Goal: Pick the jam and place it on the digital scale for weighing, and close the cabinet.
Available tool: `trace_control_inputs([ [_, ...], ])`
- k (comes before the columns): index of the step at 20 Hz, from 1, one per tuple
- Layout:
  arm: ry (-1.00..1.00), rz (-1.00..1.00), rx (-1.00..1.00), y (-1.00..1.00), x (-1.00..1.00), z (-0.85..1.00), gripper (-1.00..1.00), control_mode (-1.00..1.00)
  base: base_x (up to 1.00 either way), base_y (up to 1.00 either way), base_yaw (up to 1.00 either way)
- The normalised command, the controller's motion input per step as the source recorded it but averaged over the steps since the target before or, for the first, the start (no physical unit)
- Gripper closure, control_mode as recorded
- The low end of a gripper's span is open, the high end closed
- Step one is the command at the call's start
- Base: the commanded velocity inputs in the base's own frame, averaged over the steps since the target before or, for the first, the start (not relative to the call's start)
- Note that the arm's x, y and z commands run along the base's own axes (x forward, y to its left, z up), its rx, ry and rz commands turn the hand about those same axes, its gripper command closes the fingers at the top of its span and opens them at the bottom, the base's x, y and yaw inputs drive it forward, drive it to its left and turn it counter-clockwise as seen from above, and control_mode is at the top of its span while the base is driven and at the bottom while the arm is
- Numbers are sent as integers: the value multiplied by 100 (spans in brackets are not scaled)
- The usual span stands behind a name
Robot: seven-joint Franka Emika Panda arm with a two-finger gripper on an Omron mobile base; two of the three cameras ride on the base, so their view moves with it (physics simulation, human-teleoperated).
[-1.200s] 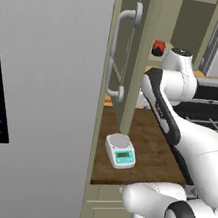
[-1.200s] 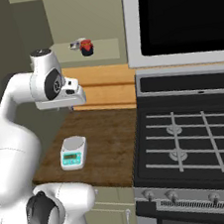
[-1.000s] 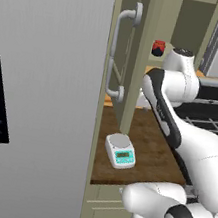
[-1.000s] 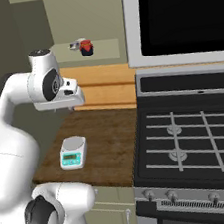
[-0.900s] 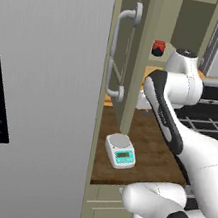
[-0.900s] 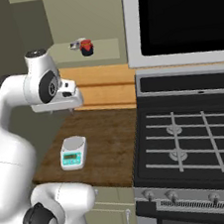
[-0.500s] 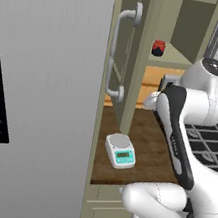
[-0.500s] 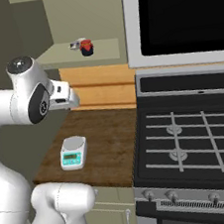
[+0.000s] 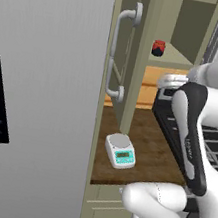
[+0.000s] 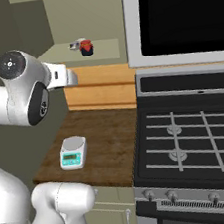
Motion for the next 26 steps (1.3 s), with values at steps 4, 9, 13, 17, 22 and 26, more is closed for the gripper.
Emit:
trace_control_inputs([
  [4, -8, -5, 0, -10, 1, 76, -100, -100, 0, 0, 0],
  [9, -9, -10, 0, -7, 15, 43, -100, -100, 0, 0, 0],
  [13, -8, -2, 0, -1, 36, 13, -100, -100, 0, 0, 0],
  [17, 2, -3, 0, -4, 46, 0, -100, -100, 0, 0, 0],
  [22, 7, 0, 0, -34, 51, 0, -100, -100, 0, 0, 0],
  [26, 1, -1, 0, -12, 53, 0, -100, -100, 0, 0, 0],
])
